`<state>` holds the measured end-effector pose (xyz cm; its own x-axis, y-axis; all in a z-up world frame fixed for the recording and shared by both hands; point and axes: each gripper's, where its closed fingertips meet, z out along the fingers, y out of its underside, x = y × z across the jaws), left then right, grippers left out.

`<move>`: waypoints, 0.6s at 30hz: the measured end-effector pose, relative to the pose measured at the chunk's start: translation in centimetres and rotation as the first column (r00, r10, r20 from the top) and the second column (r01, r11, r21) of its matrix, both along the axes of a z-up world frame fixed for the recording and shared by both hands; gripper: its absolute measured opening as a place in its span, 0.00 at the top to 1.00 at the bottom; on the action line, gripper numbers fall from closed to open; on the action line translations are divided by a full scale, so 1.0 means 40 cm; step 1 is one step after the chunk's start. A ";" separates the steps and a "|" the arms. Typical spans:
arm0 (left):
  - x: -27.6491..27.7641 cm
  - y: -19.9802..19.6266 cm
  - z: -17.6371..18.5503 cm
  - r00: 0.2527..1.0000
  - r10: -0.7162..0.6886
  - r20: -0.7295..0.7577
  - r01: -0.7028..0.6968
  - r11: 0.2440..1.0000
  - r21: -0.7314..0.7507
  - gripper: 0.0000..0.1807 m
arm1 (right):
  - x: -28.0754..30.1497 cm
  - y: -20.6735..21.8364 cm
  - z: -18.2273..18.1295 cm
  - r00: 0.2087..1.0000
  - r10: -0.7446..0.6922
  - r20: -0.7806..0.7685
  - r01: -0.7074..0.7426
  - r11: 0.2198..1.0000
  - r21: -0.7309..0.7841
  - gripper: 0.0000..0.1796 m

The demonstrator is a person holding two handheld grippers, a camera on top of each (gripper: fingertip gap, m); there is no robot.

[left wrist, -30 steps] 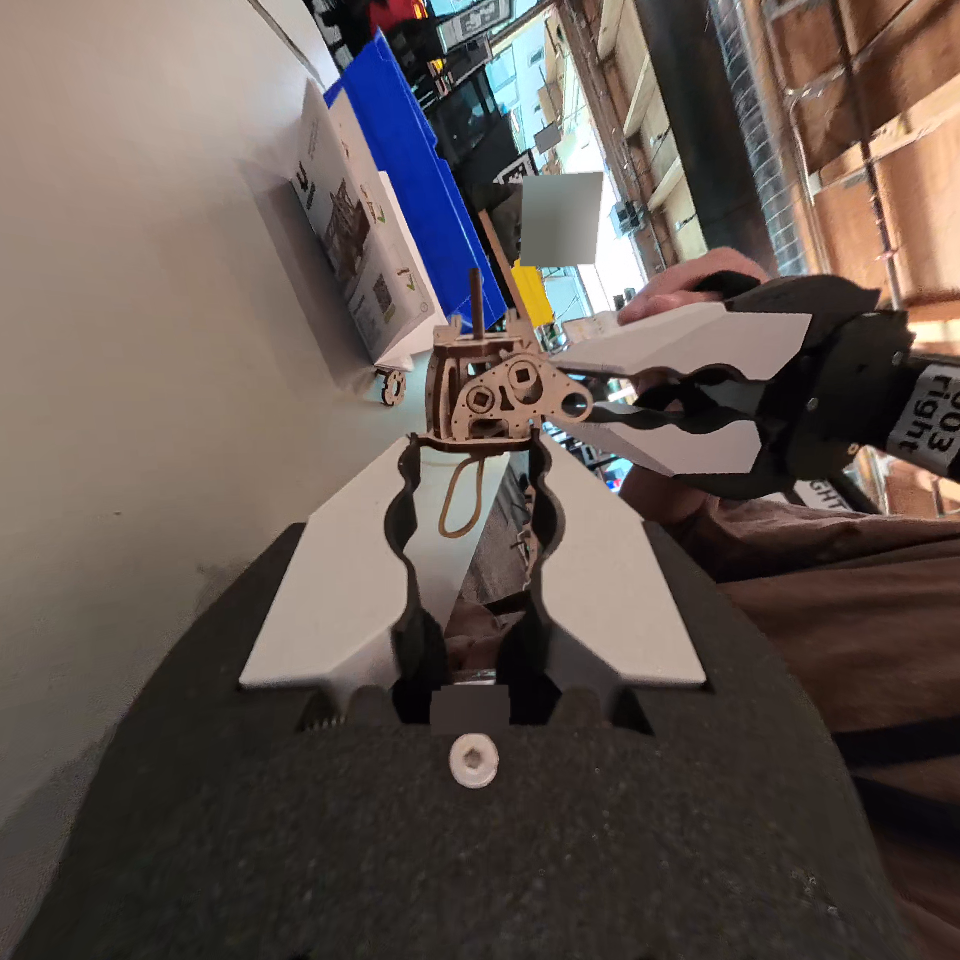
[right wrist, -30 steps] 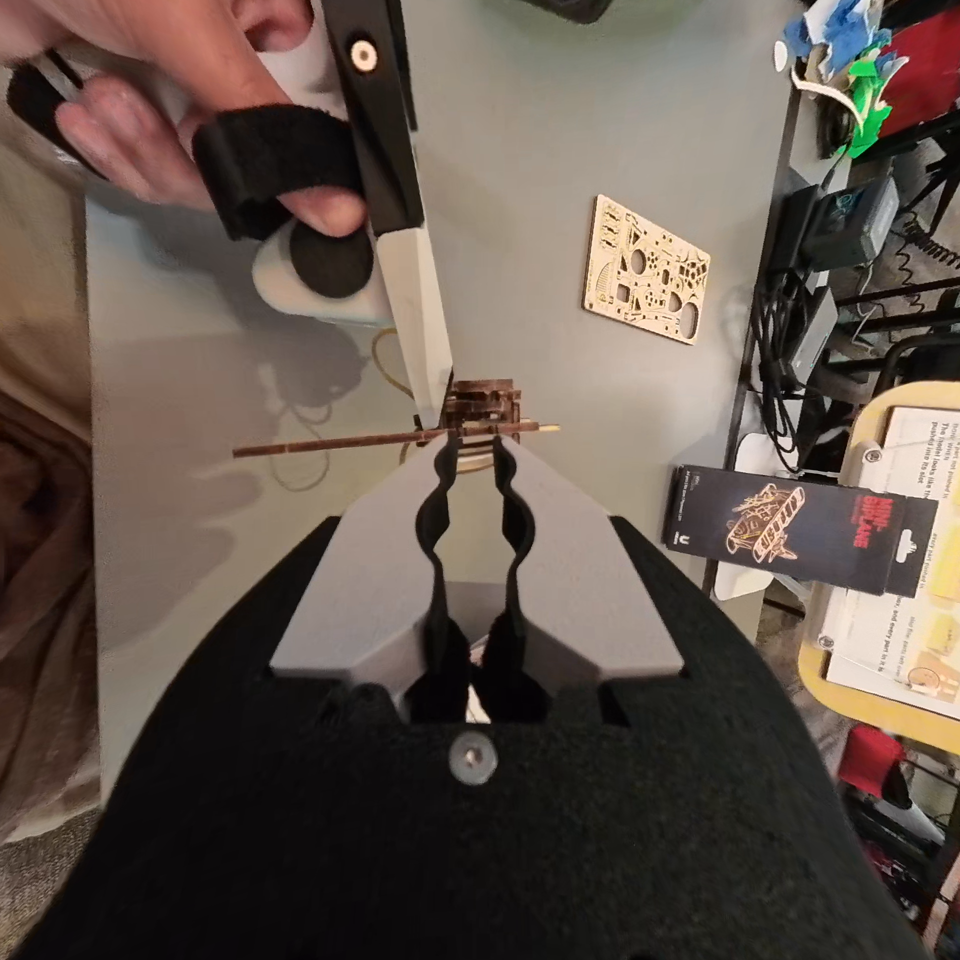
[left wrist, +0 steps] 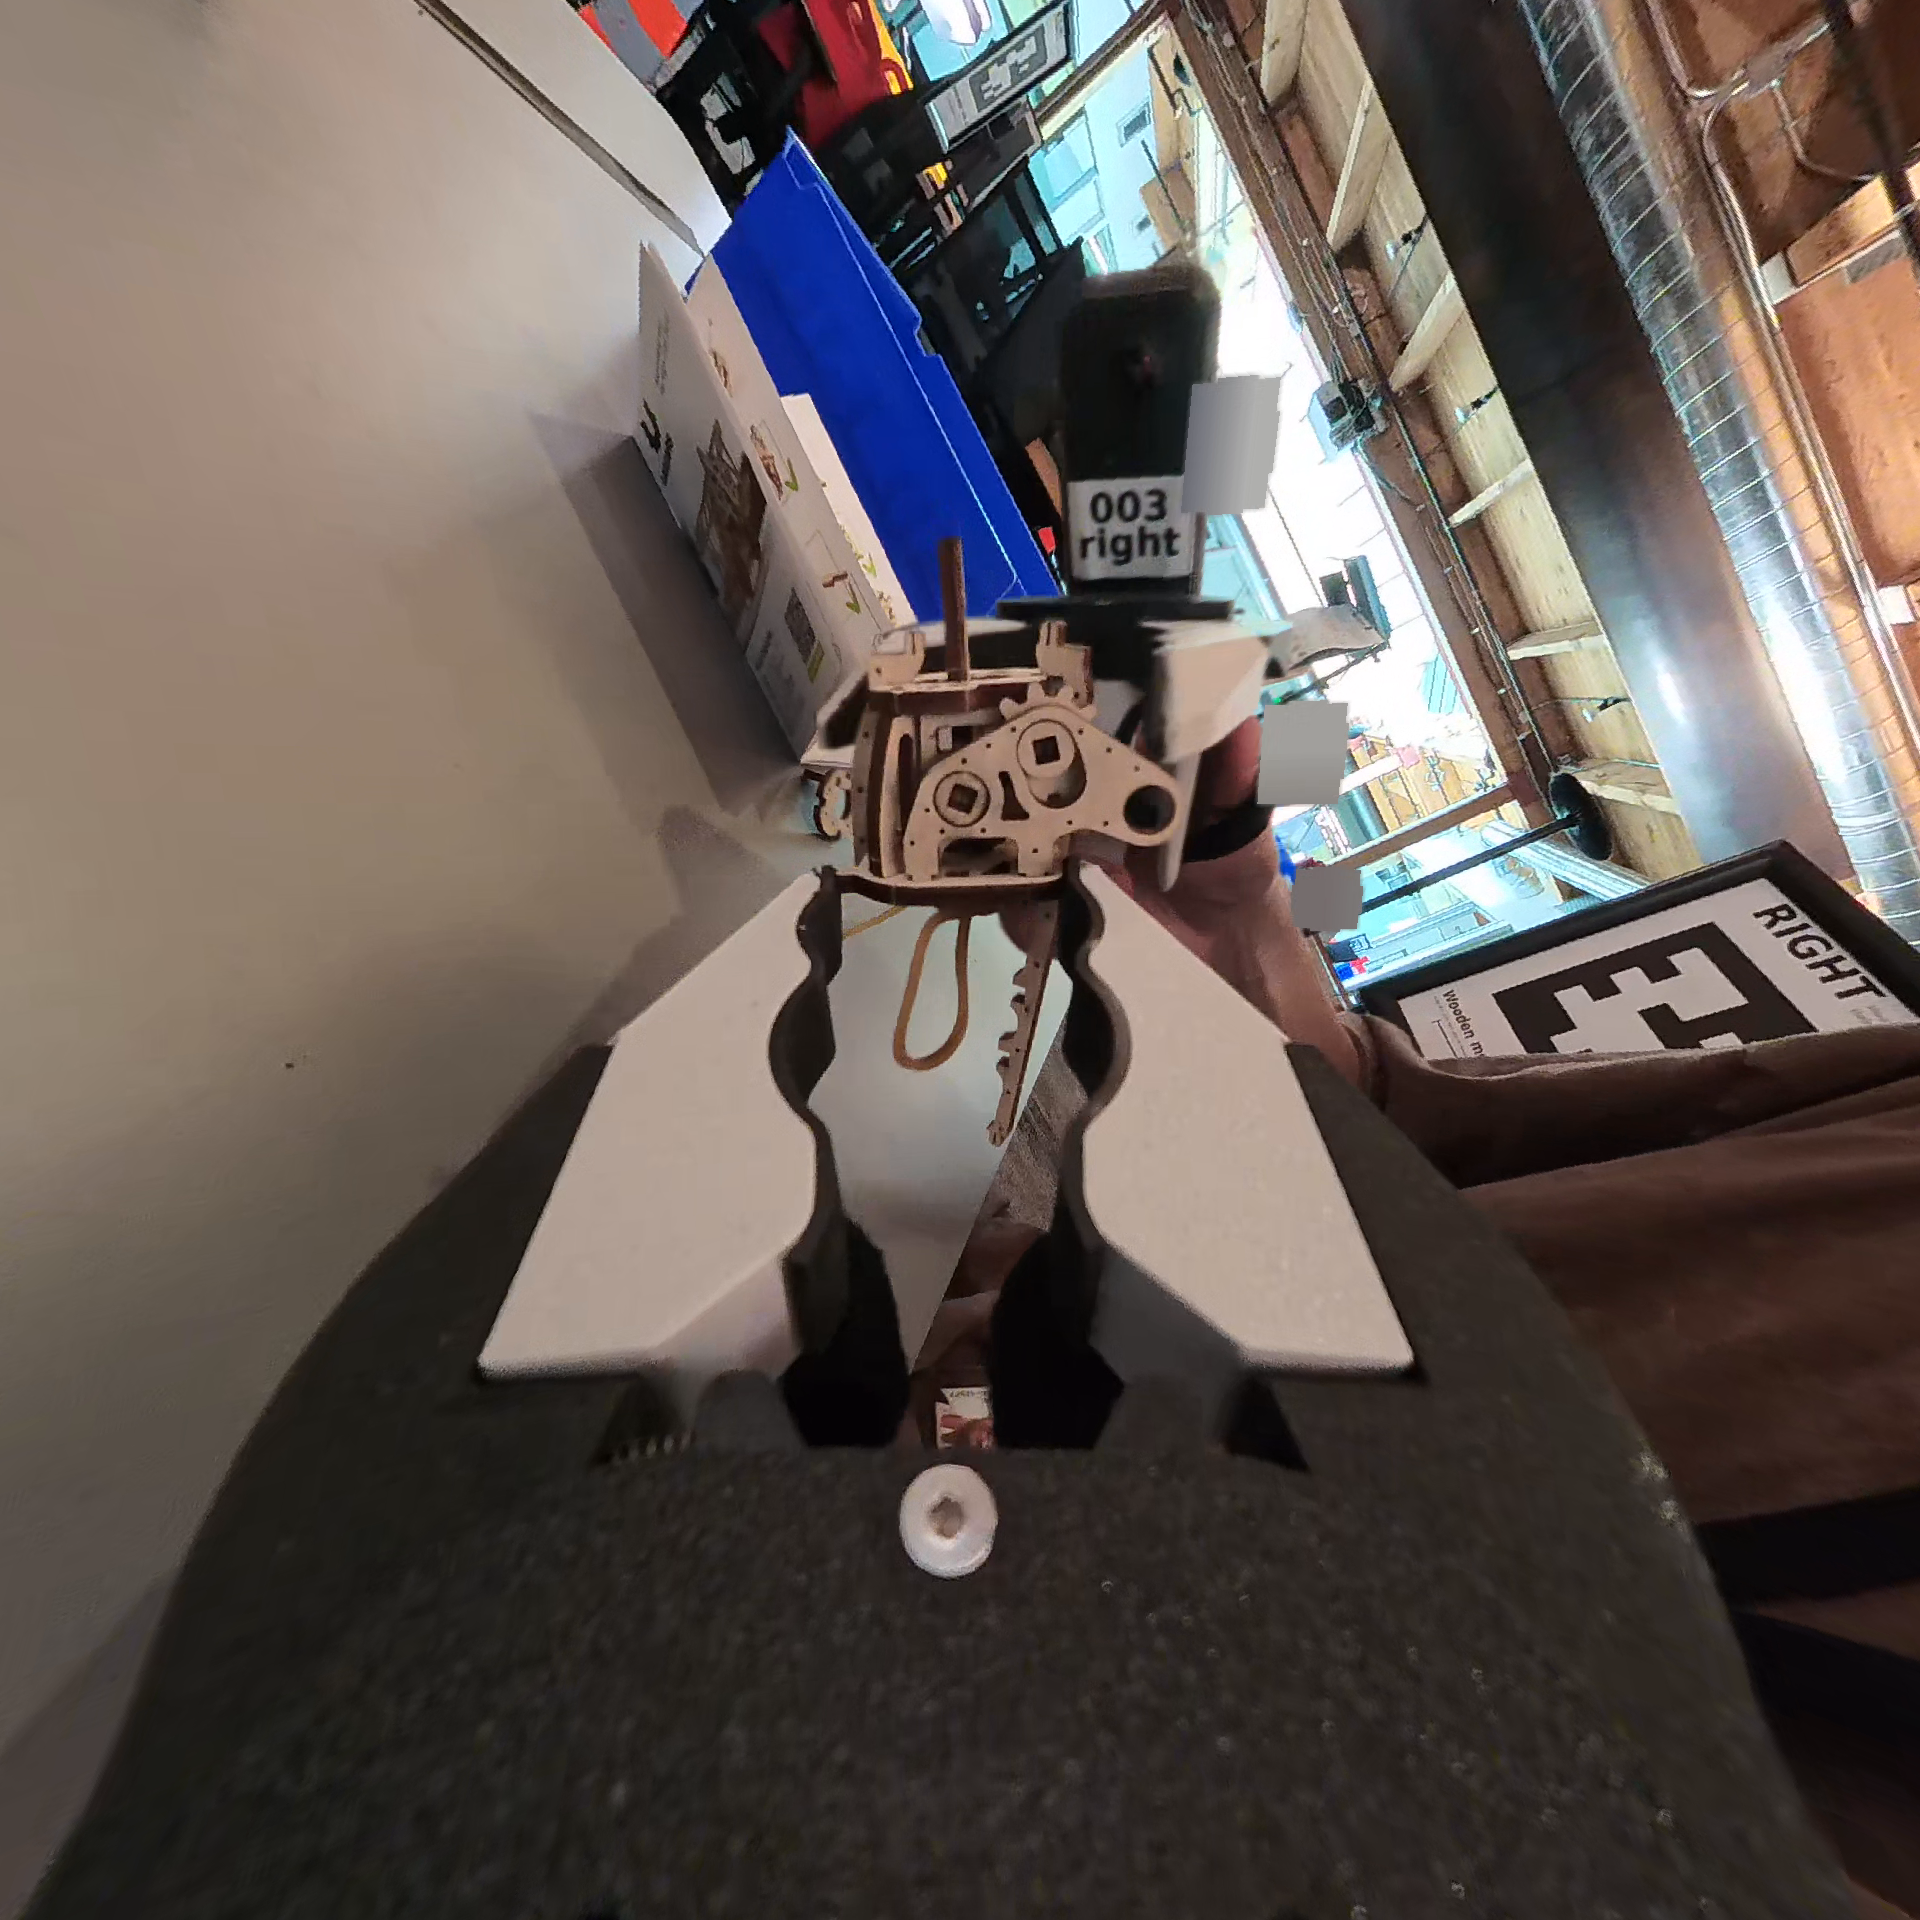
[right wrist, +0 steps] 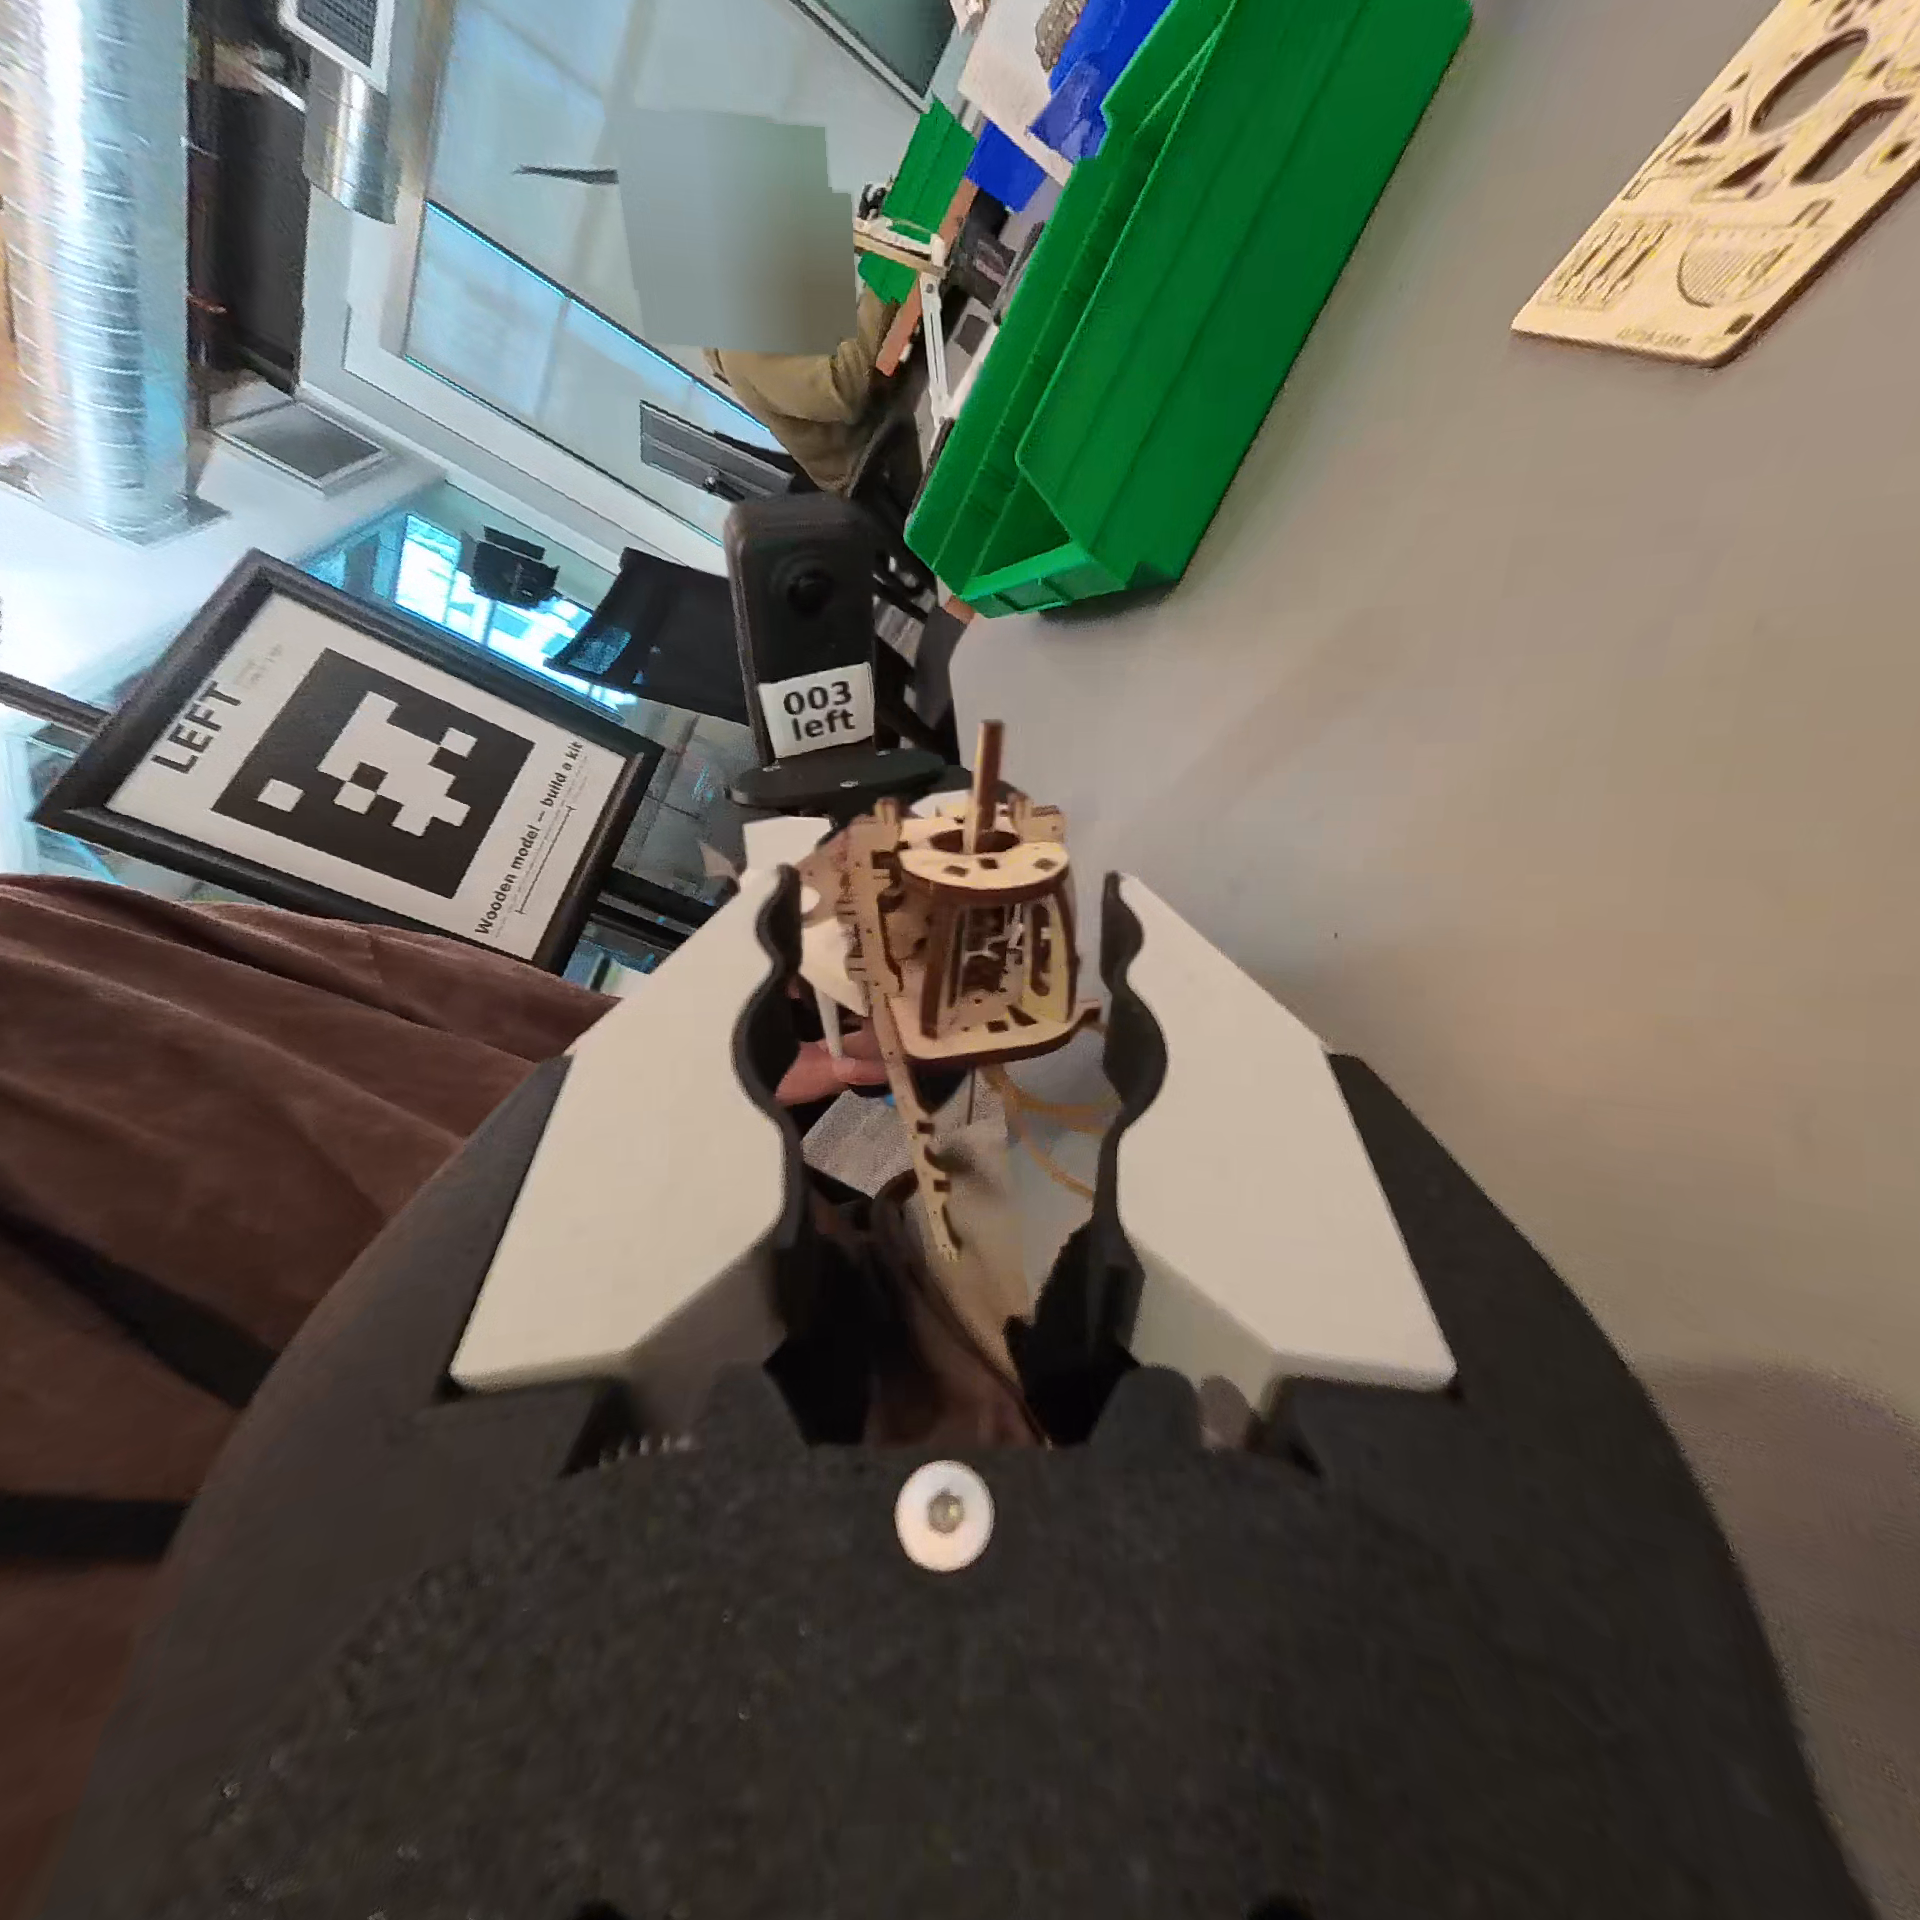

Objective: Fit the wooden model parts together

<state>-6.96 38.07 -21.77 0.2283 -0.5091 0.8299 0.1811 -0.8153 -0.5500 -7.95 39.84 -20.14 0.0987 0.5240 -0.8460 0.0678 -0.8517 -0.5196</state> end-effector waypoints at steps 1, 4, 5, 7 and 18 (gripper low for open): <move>0.002 0.000 0.000 1.000 0.001 0.002 -0.001 1.000 -0.001 0.78 | -0.001 0.000 -0.001 1.000 -0.001 -0.019 0.001 1.000 -0.010 0.70; 0.007 -0.002 0.003 1.000 -0.007 0.018 0.007 1.000 -0.004 0.78 | 0.001 0.000 0.006 0.995 0.002 -0.096 -0.008 0.998 -0.056 0.73; 0.008 -0.004 0.006 1.000 -0.012 0.029 0.013 1.000 -0.006 0.78 | 0.003 0.001 0.005 0.994 0.002 -0.107 -0.009 0.998 -0.059 0.75; 0.009 -0.005 0.008 0.999 -0.021 0.040 0.022 1.000 -0.008 0.78 | 0.006 0.001 0.007 0.991 0.008 -0.131 -0.018 0.997 -0.074 0.76; 0.022 -0.014 0.003 0.995 -0.075 0.071 0.077 0.997 -0.031 0.78 | 0.007 0.003 0.001 0.985 0.032 -0.171 -0.048 0.995 -0.092 0.77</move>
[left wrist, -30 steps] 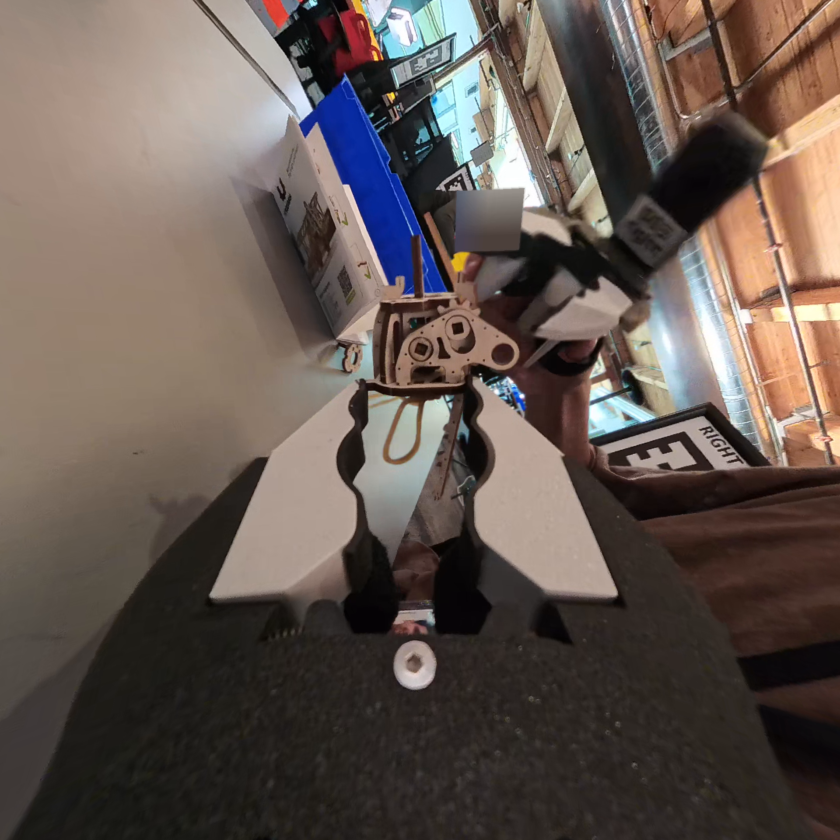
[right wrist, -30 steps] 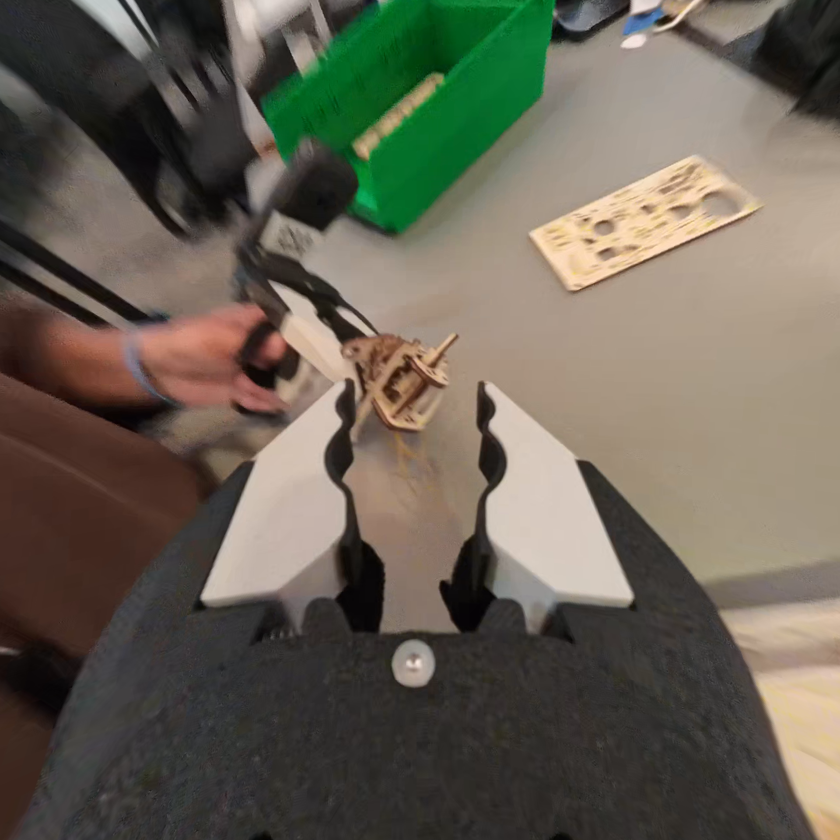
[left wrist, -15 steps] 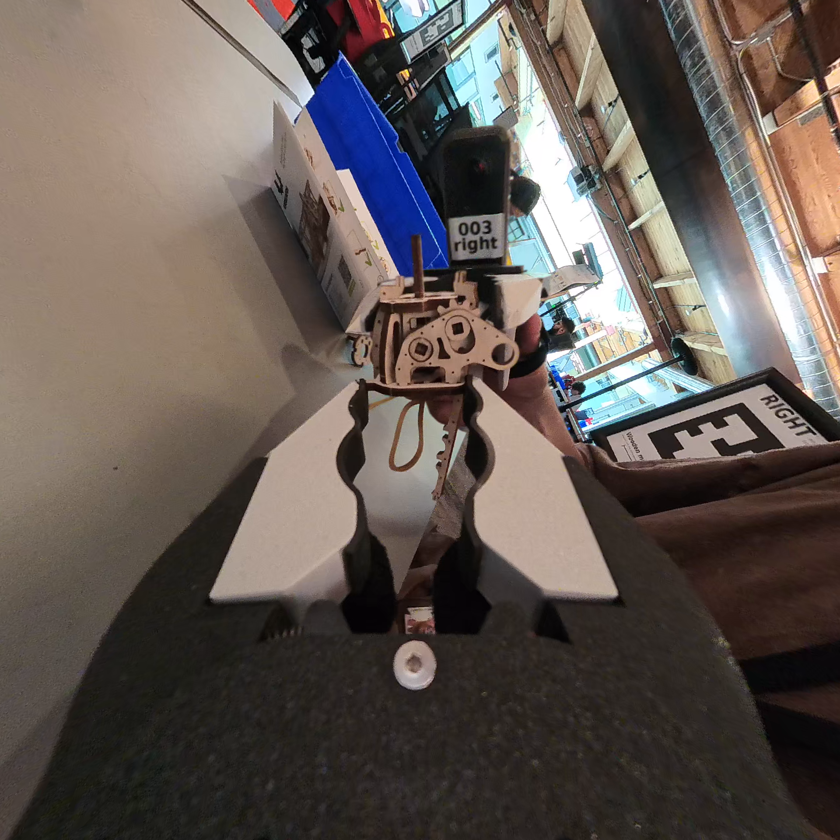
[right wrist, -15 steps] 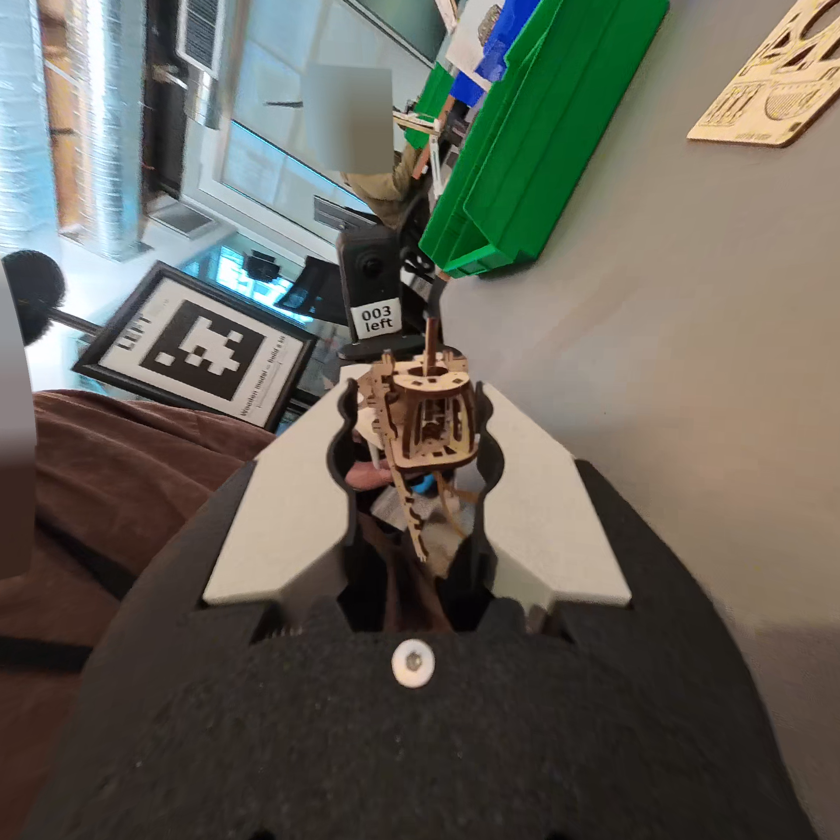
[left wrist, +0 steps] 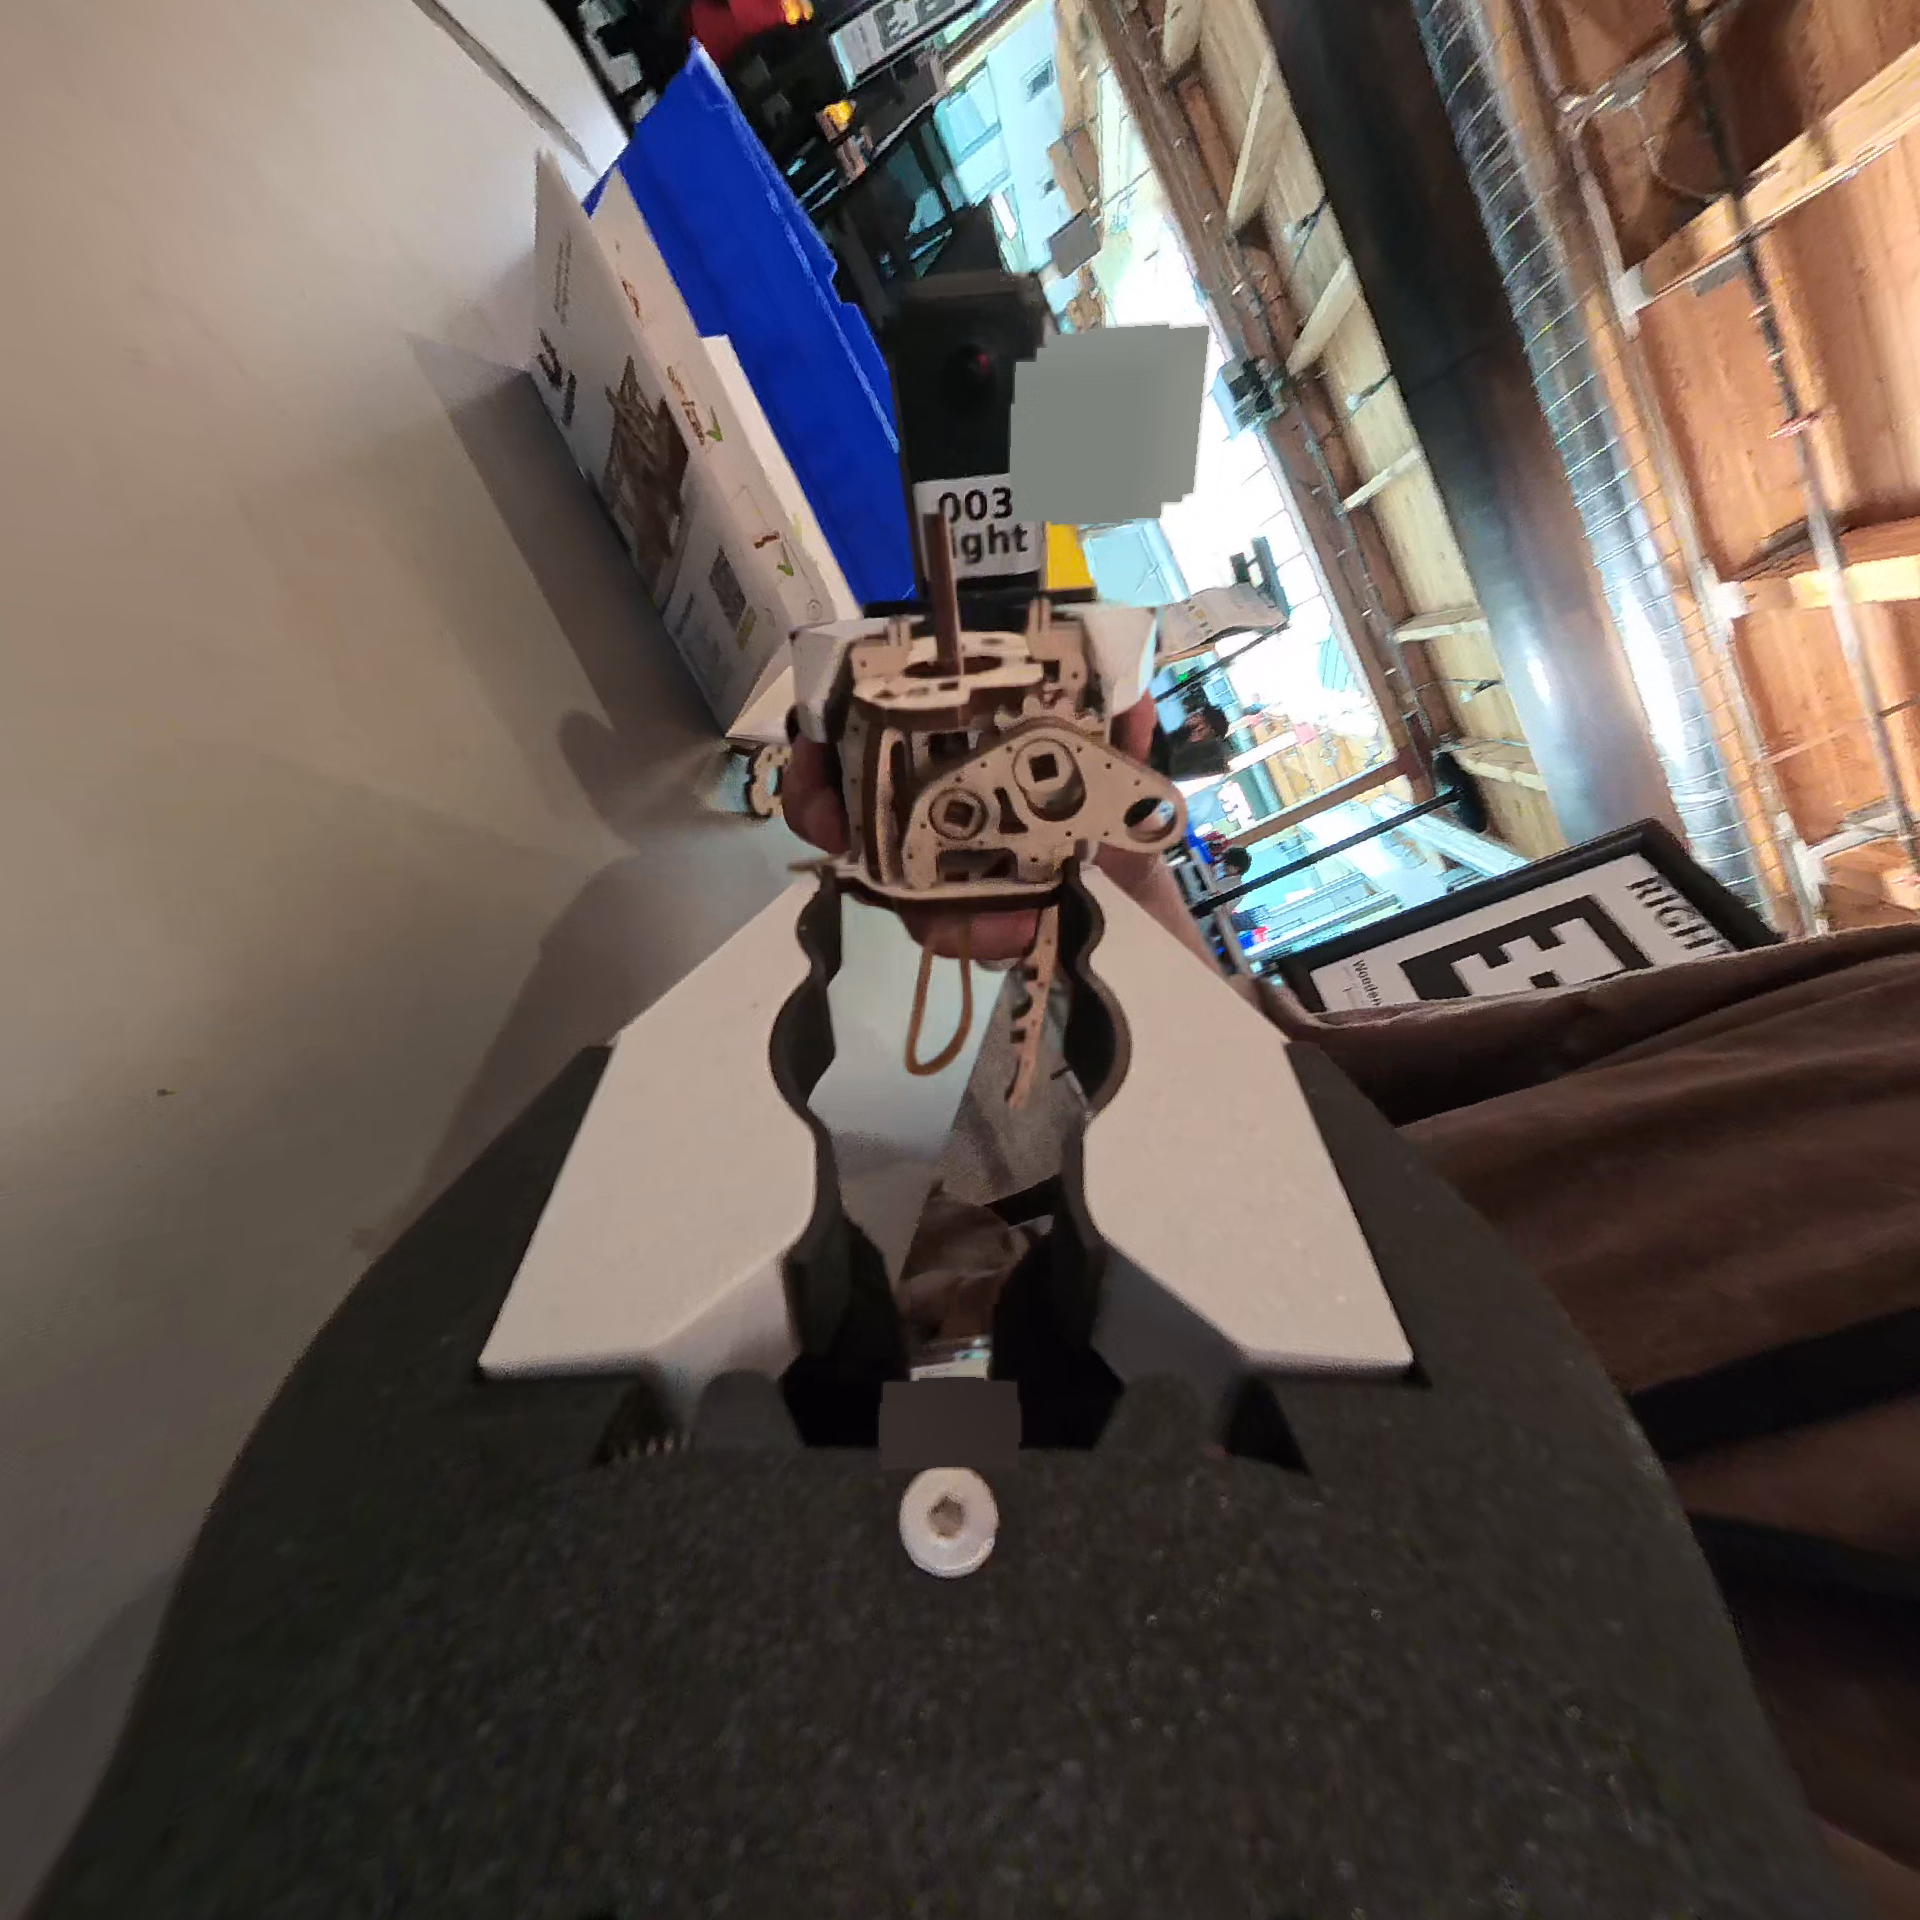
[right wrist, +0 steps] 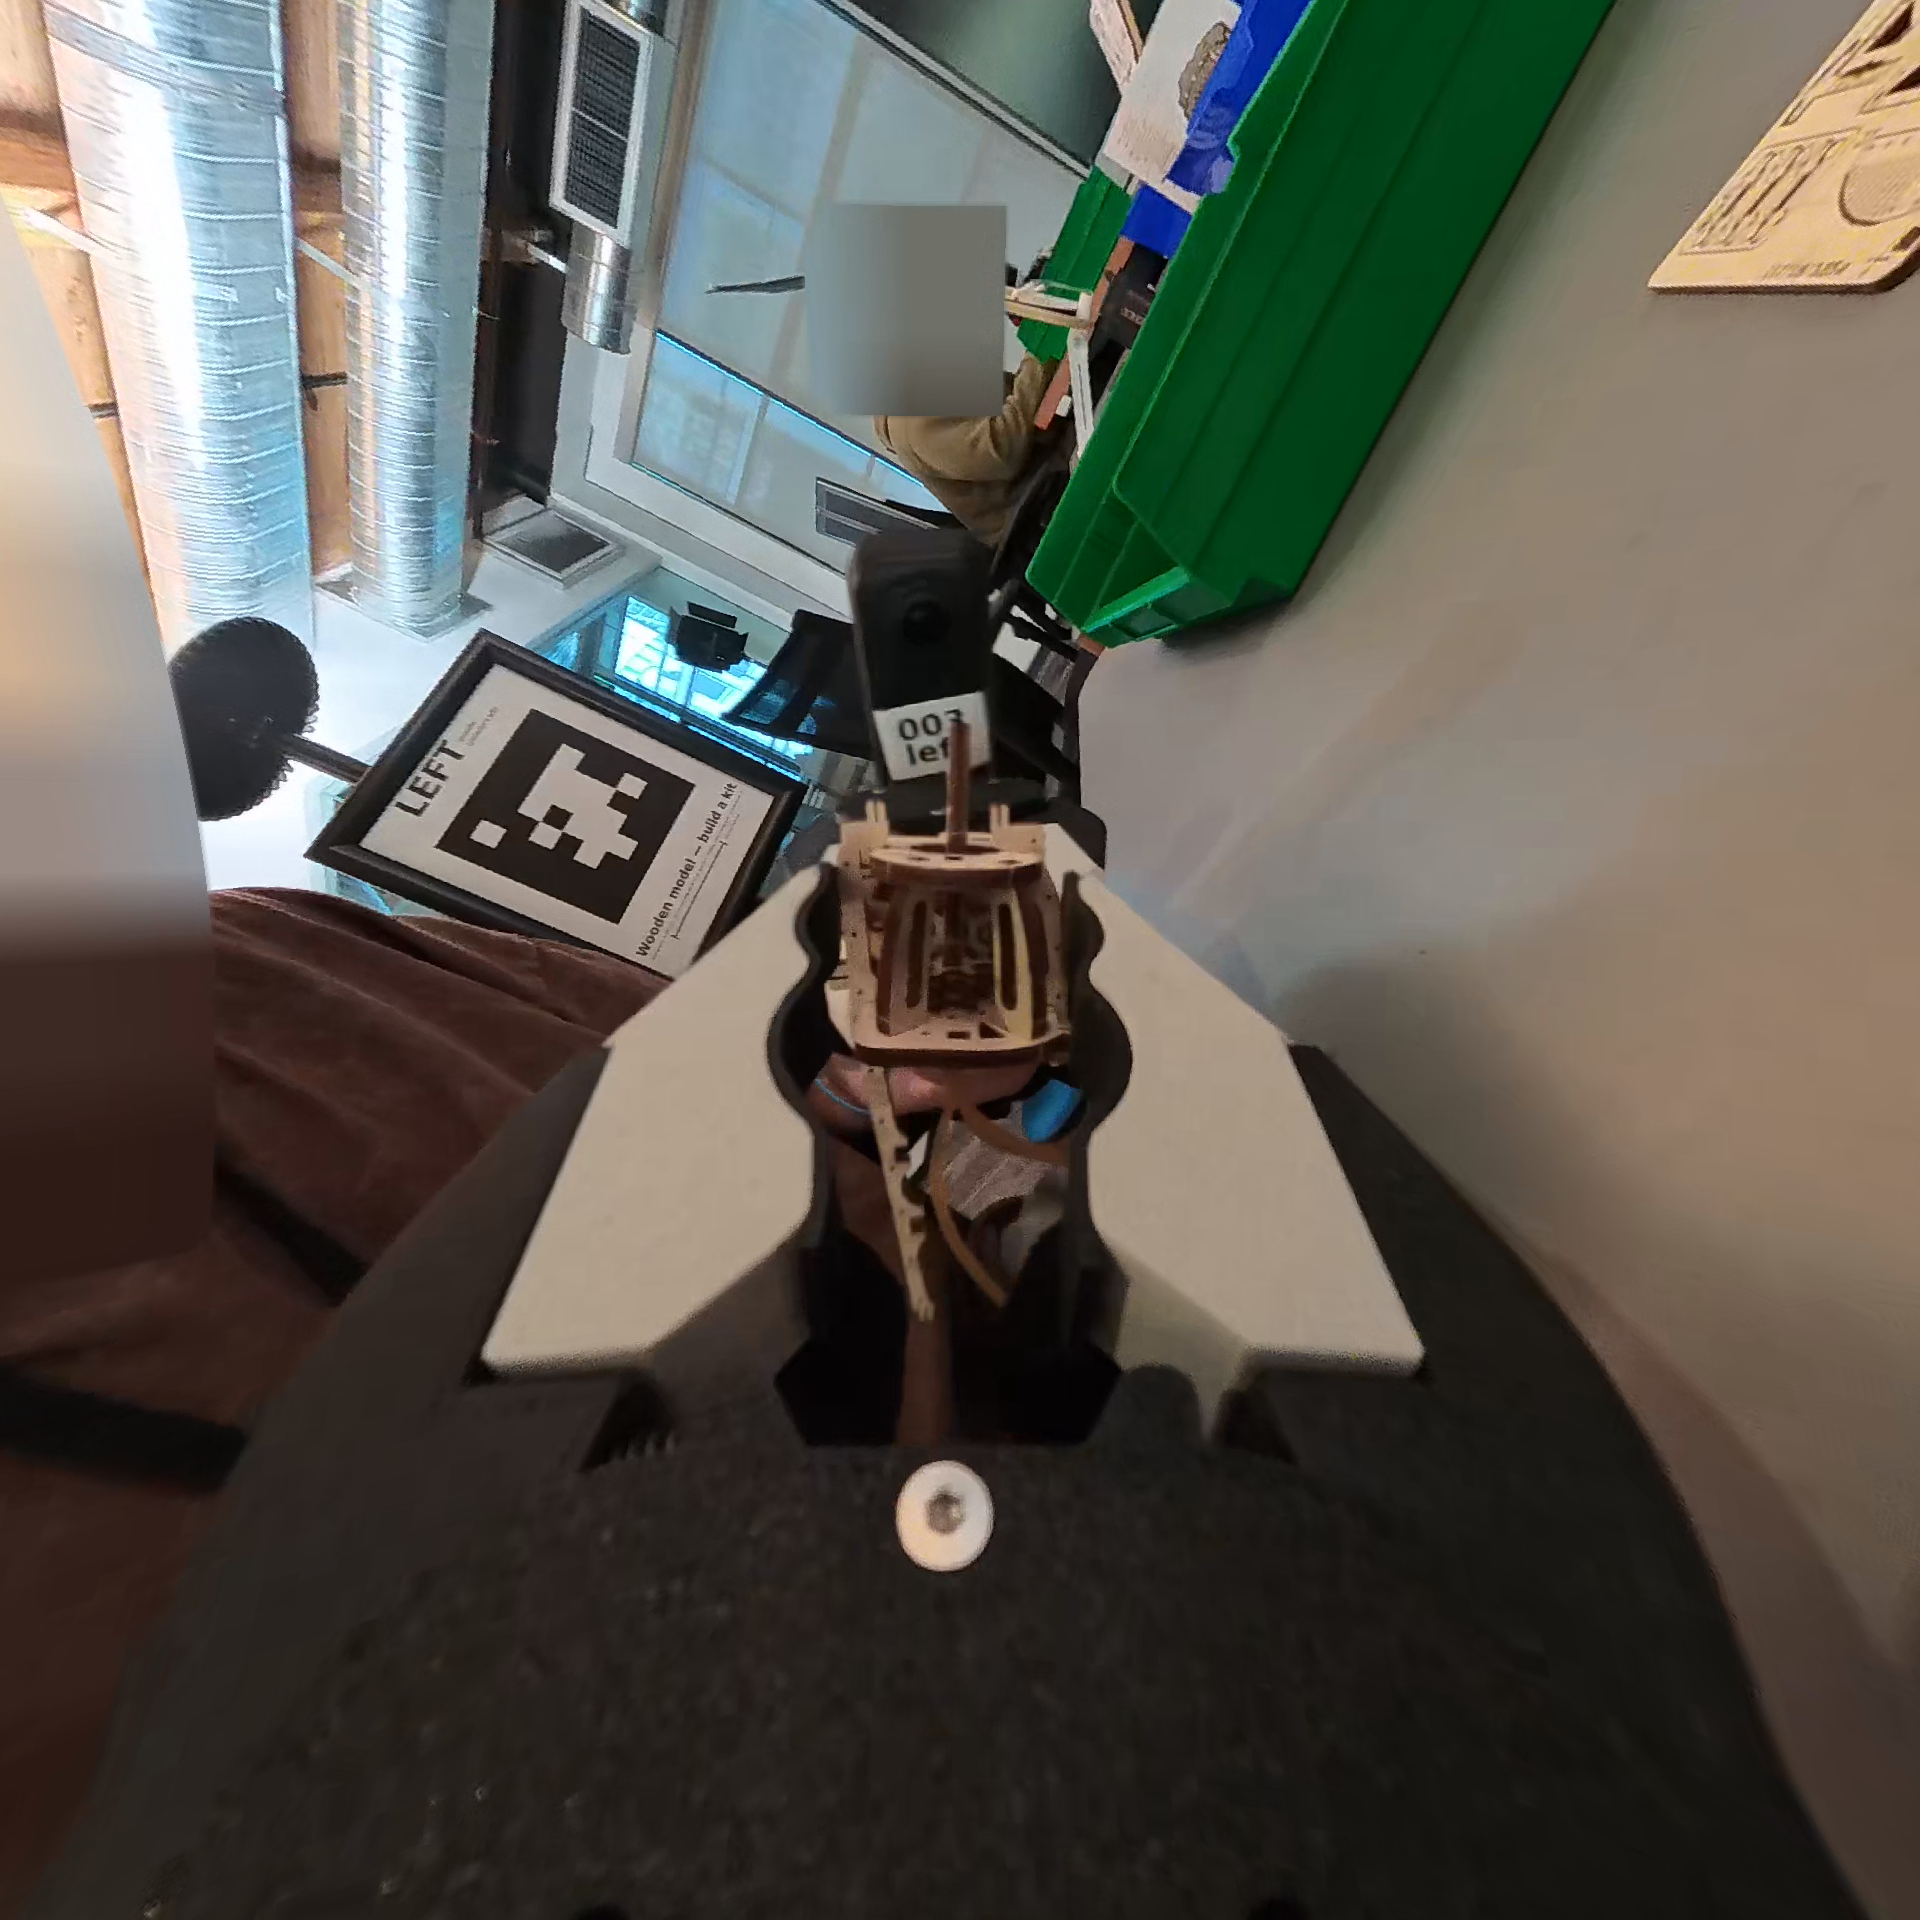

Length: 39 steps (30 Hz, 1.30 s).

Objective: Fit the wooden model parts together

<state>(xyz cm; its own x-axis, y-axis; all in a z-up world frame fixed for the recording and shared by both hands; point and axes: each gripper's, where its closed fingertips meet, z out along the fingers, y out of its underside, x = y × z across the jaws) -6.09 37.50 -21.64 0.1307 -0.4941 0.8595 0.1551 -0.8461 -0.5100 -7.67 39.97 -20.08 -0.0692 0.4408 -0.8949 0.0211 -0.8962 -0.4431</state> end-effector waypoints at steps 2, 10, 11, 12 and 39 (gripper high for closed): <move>0.002 -0.001 -0.007 1.000 -0.001 -0.027 0.001 1.000 0.006 0.78 | -0.003 0.000 -0.005 1.000 0.006 0.011 -0.006 1.000 0.009 0.77; -0.003 -0.001 -0.003 1.000 -0.015 -0.024 0.015 1.000 0.011 0.78 | -0.003 -0.003 -0.002 0.999 0.051 -0.001 -0.051 0.999 0.001 0.77; -0.004 -0.002 0.001 1.000 -0.016 -0.014 0.016 1.000 0.012 0.78 | -0.002 -0.003 0.002 0.998 0.056 -0.015 -0.057 0.998 -0.006 0.78; -0.004 -0.003 0.005 1.000 -0.019 -0.003 0.019 1.000 0.010 0.78 | -0.001 -0.004 0.005 0.998 0.063 -0.030 -0.064 0.998 -0.015 0.78; 0.000 -0.005 -0.019 0.996 -0.025 -0.082 0.027 0.999 0.028 0.78 | 0.000 -0.004 -0.016 0.997 0.070 -0.022 -0.071 0.997 -0.044 0.78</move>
